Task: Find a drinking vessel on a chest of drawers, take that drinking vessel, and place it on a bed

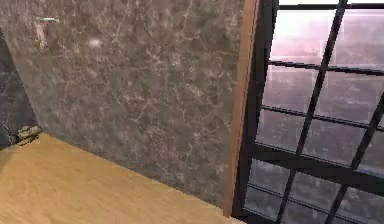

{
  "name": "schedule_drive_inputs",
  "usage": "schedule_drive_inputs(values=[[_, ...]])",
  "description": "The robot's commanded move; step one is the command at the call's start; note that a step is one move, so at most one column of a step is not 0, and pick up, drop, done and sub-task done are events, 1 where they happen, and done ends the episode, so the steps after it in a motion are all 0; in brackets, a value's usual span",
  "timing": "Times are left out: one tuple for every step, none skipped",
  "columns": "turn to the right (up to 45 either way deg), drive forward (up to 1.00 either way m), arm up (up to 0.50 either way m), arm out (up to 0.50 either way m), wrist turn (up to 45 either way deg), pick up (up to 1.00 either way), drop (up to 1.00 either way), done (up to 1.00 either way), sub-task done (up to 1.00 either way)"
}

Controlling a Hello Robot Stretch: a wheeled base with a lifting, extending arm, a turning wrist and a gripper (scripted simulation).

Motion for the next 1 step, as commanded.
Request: schedule_drive_inputs(values=[[0.0,0.45,0.00,0.00,0.0,0.00,0.00,0.00,0.00]])
